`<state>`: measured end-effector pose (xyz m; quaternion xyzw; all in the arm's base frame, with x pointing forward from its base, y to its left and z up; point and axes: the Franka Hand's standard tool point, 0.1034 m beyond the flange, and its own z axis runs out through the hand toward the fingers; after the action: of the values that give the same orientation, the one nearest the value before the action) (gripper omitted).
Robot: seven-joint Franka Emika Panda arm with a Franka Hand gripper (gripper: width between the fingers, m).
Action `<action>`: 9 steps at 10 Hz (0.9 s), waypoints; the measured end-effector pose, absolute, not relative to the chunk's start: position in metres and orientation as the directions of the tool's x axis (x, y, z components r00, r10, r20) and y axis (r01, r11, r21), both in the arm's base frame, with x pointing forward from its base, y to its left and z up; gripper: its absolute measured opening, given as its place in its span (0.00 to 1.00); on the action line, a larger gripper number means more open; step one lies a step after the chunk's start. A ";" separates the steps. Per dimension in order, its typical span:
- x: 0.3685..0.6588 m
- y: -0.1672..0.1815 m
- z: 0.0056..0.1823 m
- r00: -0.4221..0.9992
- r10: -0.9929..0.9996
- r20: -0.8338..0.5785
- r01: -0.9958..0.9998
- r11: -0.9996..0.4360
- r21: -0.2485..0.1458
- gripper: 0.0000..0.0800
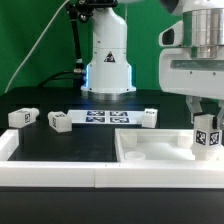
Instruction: Assemble one leg
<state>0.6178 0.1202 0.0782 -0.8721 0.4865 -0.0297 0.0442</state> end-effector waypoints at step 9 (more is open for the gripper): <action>0.617 0.124 0.079 0.977 -0.208 0.049 -0.207 -0.978 -0.027 0.81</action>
Offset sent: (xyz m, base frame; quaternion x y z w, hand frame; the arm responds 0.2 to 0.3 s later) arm 0.0064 0.0069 0.0017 -0.0700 -0.0056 -0.2856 0.9558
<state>0.6174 0.1238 0.0791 -0.9942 0.1043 -0.0256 0.0110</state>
